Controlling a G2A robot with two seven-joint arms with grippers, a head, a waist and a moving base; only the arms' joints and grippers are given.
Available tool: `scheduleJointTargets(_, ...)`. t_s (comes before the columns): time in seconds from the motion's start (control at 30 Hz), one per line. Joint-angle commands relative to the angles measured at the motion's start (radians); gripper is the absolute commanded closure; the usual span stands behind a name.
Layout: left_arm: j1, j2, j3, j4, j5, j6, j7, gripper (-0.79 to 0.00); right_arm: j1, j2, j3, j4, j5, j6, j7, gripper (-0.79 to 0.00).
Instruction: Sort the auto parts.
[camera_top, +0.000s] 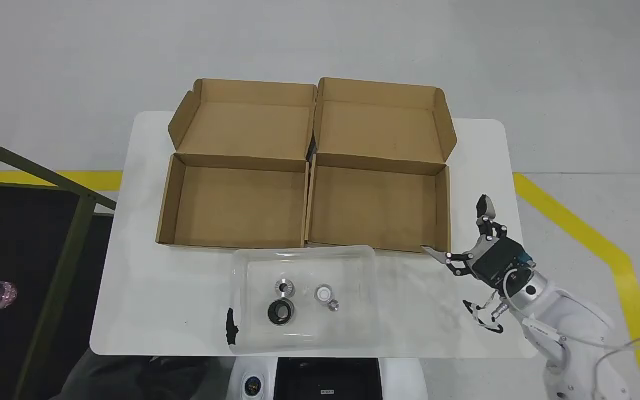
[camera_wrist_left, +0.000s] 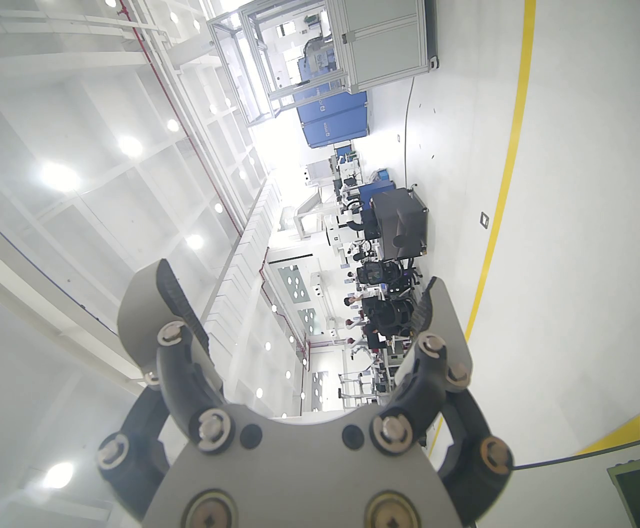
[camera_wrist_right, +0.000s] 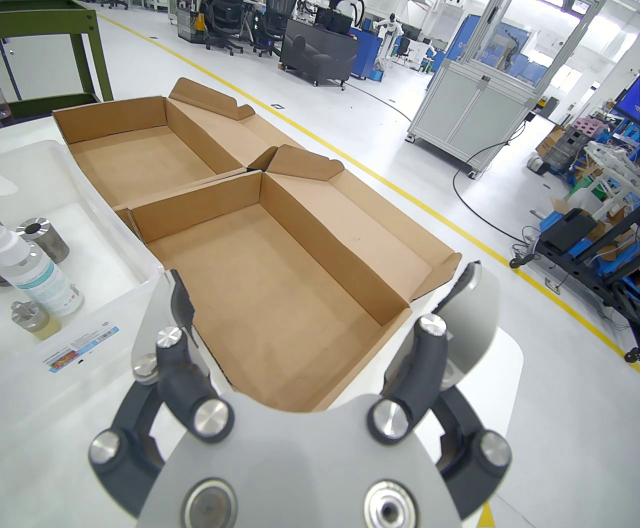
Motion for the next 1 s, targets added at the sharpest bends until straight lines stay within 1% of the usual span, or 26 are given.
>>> scheduleJointTargets(0.0,0.0,0.0,0.0,0.0,0.0,0.0,0.0,-0.784,0.0,0.0,0.0,0.0,0.0,0.0,0.0,-0.784)
scheduleJointTargets(0.1,0.0,0.0,0.0,0.0,0.0,0.0,0.0,-0.785,0.002,0.0,-0.009,-0.002,0.003,-0.001,0.003,-0.785)
scheduleJointTargets(0.3,0.0,0.0,0.0,0.0,0.0,0.0,0.0,-0.785,0.064,0.007,-0.1,0.004,0.003,-0.108,0.071,-0.785)
scheduleJointTargets(0.43,0.0,0.0,0.0,0.0,0.0,0.0,0.0,-0.785,0.127,0.009,-0.193,0.013,0.004,-0.18,0.132,-0.785)
scheduleJointTargets(0.7,0.0,0.0,0.0,0.0,0.0,0.0,0.0,-0.785,0.259,0.007,-0.382,0.028,0.024,-0.282,0.258,-0.785)
scheduleJointTargets(0.8,0.0,0.0,0.0,0.0,0.0,0.0,0.0,-0.785,0.299,0.005,-0.449,0.028,0.036,-0.308,0.303,-0.785)
scheduleJointTargets(0.97,0.0,0.0,0.0,0.0,0.0,0.0,0.0,-0.785,0.348,0.004,-0.546,0.028,0.056,-0.313,0.373,-0.785)
